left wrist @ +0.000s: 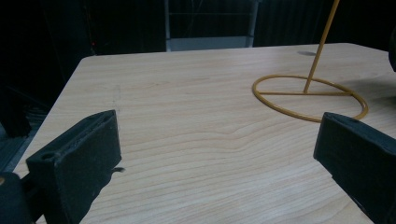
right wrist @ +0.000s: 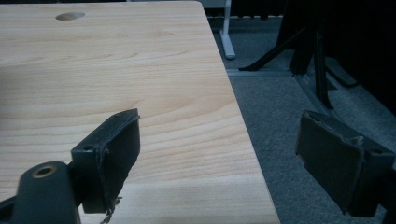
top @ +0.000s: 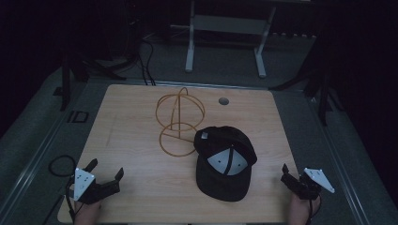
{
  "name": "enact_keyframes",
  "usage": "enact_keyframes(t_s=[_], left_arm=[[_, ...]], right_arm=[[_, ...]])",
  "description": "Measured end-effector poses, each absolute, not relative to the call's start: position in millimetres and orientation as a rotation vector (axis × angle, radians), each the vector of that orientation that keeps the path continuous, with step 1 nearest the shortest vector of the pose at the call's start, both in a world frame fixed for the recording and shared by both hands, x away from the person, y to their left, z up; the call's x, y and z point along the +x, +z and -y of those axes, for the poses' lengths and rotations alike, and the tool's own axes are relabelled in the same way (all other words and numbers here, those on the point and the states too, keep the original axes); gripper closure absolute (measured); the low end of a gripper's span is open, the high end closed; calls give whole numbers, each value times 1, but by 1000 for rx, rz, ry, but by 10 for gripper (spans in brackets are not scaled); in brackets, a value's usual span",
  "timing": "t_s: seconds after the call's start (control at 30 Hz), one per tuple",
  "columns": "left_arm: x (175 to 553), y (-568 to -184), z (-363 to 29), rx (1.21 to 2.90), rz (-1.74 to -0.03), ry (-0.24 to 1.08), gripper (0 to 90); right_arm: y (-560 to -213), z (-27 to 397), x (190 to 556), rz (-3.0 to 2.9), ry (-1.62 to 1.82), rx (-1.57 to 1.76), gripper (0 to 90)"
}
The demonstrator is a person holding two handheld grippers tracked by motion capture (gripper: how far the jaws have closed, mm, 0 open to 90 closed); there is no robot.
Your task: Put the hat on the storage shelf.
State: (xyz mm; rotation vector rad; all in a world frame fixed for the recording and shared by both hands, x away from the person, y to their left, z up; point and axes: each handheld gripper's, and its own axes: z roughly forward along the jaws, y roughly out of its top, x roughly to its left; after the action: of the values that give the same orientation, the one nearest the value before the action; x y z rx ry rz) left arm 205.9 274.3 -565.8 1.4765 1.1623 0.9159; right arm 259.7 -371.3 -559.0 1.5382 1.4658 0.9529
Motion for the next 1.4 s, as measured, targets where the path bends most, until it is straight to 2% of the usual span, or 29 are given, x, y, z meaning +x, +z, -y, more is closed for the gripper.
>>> enact_keyframes(t_s=[0.37, 0.6, 0.73, 0.97, 1.17, 1.2, 1.37, 1.4], left_arm=[[205, -565, -272, 1493, -1147, 912, 10], [203, -562, -265, 1512, -1158, 850, 10], [201, -559, -258, 1545, -1142, 770, 10], [200, -555, -249, 1614, -1170, 751, 10], [199, -554, -249, 1617, -1164, 727, 10], [199, -553, -249, 1615, -1163, 726, 10], [198, -553, -247, 1628, -1153, 722, 10], [198, -553, -247, 1633, -1145, 714, 10]], right_arm=[[-545, 372, 257, -1535, 1018, 1540, 140], [-501, 364, 252, -1618, 1110, 1456, 126], [-475, 352, 250, -1689, 1144, 1387, 116], [-441, 321, 249, -1822, 1234, 1244, 104], [-431, 293, 255, -1923, 1275, 1151, 156], [-430, 280, 261, -1956, 1289, 1130, 204], [-435, 261, 274, -2001, 1242, 1117, 233], [-441, 250, 282, -2021, 1197, 1123, 282]])
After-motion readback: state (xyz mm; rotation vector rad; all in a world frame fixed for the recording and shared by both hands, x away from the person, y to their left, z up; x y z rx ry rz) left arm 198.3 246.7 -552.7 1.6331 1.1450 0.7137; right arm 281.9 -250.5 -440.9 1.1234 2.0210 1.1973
